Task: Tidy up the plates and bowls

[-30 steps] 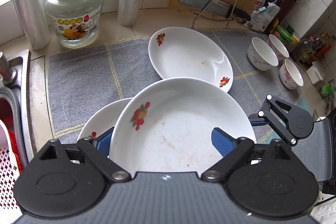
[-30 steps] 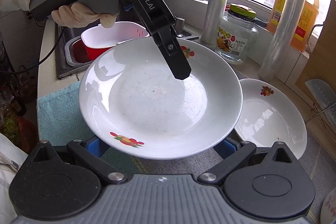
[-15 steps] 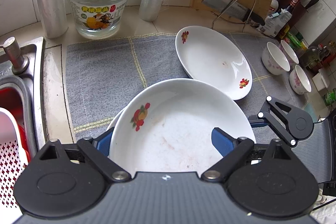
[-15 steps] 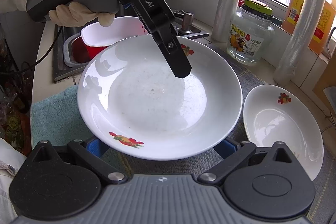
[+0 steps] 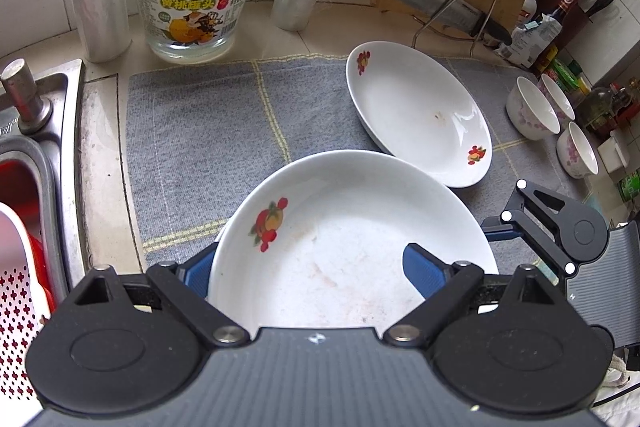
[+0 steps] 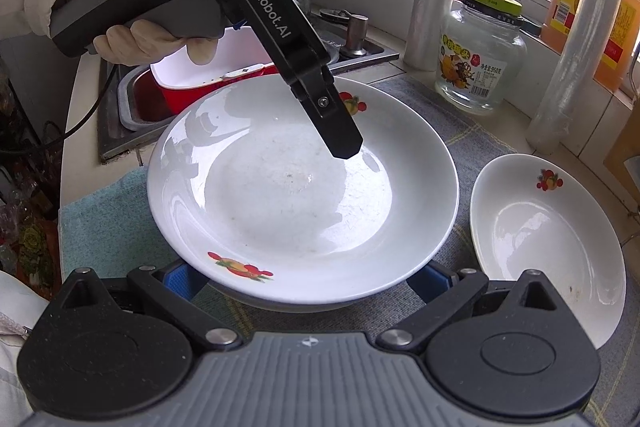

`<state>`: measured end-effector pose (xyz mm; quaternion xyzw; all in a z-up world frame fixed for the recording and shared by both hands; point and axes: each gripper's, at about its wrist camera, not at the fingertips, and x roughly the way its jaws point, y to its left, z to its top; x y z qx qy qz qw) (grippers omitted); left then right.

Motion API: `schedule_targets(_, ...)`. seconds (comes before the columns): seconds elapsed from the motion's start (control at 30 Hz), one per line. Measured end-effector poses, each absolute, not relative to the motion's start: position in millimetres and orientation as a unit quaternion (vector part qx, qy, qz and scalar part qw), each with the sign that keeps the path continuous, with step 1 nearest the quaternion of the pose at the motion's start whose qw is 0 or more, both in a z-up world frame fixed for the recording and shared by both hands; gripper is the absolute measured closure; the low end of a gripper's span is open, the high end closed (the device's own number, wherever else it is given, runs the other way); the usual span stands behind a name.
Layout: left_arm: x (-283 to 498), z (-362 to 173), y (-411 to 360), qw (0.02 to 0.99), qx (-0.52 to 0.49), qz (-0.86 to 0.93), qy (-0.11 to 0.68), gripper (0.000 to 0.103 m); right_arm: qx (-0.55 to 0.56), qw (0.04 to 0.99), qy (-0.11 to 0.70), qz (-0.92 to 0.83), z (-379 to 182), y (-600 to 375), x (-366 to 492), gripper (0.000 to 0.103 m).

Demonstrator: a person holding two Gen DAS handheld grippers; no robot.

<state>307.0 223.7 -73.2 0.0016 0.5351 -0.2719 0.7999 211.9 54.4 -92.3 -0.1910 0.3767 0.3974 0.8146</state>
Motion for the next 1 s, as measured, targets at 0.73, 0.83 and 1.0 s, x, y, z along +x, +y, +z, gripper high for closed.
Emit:
schedule_targets(0.73,308,-79,218,0.794,0.021,-0.271,0.544,0.010,-0.154,0.800,0.439,0.378,-93,57,222,0.000)
schedule_targets(0.83,308,-79,217,0.794,0.024,-0.269,0.544,0.010,-0.156,0.800,0.440,0.377,-93,58,222,0.000)
schedule_targets(1.0,307,-79,218,0.796,0.023,-0.269,0.542,0.010,-0.158,0.800,0.442,0.375,-92,59,222,0.000)
